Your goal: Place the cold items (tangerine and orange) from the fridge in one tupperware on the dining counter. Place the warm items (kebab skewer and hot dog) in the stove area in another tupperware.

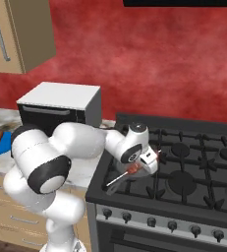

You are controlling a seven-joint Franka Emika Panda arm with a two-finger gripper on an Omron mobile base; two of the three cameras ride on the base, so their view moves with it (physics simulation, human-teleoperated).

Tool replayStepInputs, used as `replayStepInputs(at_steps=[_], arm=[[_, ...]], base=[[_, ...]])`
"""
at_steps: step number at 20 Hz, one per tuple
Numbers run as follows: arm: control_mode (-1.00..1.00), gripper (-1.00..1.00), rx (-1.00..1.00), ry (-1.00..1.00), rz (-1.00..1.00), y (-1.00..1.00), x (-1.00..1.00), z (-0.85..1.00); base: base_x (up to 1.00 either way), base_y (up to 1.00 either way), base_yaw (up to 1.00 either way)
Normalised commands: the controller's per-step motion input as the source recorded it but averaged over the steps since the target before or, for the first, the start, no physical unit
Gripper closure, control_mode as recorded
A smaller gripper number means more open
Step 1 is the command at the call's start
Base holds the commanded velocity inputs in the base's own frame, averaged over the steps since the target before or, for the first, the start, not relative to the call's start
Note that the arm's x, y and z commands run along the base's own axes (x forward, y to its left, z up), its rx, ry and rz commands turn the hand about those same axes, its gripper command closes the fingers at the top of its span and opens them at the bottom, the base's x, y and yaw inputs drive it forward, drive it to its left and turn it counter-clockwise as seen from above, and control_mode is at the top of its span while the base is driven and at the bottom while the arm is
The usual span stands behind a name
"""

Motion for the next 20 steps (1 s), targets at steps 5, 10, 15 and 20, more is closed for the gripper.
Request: replayStepInputs(at_steps=[5, 10, 15, 20], arm=[[-1.0, 1.0, 0.21, -0.03, 0.0, 0.0, -0.38, 0.94], [-1.0, 1.0, 0.09, 0.04, -0.02, 0.01, -0.52, 1.0], [-1.0, 1.0, 0.14, -0.16, -0.39, 0.15, -0.76, 0.98], [-1.0, 1.0, 0.05, -0.24, -0.66, 0.66, -0.71, 0.54]], base=[[0.0, 0.0, 0.0], [0.0, 0.0, 0.0], [0.0, 0.0, 0.0], [0.0, 0.0, 0.0]])
